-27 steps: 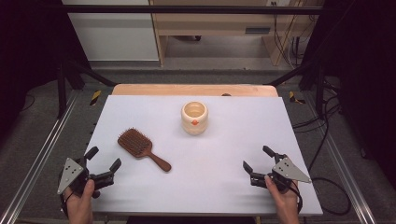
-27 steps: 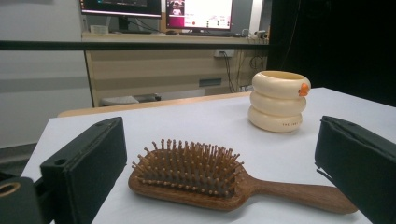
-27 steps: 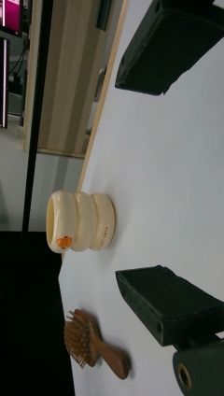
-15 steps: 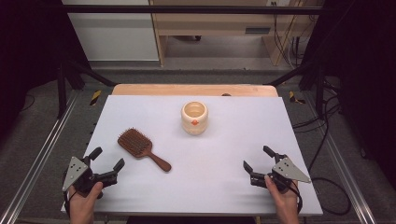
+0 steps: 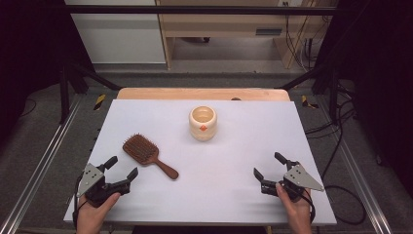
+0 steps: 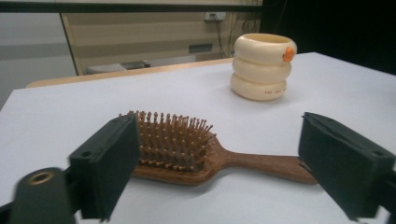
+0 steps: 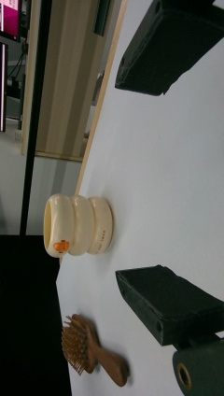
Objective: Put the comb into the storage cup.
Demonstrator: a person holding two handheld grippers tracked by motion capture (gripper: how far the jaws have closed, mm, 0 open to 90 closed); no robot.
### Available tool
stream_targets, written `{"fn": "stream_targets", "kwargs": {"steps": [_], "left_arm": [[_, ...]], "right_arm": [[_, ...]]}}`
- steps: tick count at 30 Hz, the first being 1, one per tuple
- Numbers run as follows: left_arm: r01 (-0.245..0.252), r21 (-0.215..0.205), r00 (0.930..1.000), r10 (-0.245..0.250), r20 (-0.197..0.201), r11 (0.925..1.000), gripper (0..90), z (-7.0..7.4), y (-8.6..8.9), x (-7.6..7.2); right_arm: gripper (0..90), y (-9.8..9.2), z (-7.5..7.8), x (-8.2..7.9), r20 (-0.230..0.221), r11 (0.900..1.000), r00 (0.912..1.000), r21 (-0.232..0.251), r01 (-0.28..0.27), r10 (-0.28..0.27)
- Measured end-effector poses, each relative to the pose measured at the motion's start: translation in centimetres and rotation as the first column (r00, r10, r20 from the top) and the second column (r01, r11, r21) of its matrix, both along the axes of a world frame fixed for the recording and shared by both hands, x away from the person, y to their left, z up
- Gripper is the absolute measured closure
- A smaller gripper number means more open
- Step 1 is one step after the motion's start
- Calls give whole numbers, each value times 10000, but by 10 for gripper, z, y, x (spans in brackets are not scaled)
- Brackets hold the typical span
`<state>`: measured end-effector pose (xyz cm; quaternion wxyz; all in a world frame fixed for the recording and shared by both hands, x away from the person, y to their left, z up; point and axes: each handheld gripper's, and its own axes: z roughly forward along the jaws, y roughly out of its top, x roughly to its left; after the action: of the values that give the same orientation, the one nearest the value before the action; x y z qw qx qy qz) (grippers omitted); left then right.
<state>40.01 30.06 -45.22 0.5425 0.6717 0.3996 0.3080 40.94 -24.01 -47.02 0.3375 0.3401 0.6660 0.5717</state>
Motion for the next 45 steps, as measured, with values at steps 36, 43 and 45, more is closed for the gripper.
{"fn": "stream_targets", "kwargs": {"steps": [36, 43, 45], "left_arm": [[64, 1791, 9740, 345, -2241, 9838, 900, 12, 25, 102], [-315, 2061, 9733, 770, -2164, 9780, 900, 7, 35, 119], [-413, 1914, 9703, 850, -2263, 9806, 900, 6, 38, 125]], "right_arm": [[78, -1, 1, 0, 92, 9999, 9998, -49, 157, -157], [78, -1, 1, -1, 133, 9997, 9997, -147, 189, -187], [78, -1, 1, 0, 123, 9996, 9997, -185, 197, -195]]}}
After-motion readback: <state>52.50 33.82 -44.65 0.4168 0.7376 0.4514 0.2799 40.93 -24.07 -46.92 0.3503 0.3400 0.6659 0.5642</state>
